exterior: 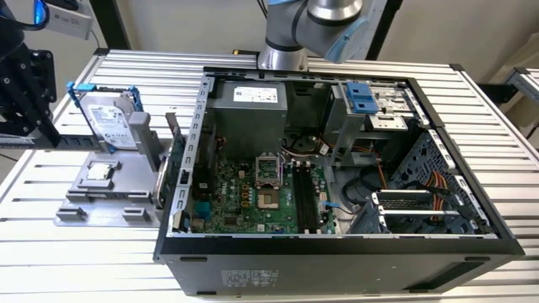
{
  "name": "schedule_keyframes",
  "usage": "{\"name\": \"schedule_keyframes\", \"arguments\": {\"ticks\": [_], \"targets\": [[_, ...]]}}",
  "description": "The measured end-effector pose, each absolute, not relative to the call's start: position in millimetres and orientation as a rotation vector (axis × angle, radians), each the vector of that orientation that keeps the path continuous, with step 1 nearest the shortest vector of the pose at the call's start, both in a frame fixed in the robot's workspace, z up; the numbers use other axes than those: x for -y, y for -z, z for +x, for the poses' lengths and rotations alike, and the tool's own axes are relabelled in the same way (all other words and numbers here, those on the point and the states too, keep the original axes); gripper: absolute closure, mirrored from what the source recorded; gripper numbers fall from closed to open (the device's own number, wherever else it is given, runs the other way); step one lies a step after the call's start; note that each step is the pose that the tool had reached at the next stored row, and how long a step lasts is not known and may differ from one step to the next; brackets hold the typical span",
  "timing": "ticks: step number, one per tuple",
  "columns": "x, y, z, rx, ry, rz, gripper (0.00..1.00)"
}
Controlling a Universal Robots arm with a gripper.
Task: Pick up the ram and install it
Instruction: 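Pick up the ram and move it above insertion slot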
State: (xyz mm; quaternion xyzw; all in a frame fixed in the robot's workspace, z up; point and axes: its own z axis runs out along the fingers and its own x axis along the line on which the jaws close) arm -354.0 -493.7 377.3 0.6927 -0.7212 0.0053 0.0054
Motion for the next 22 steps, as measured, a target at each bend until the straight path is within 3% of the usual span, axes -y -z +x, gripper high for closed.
{"name": "schedule_keyframes", "arguments": {"ticks": [22], "targets": [[493.7, -383.2, -350.3, 2.258, -0.017, 2.169, 1.00]]}}
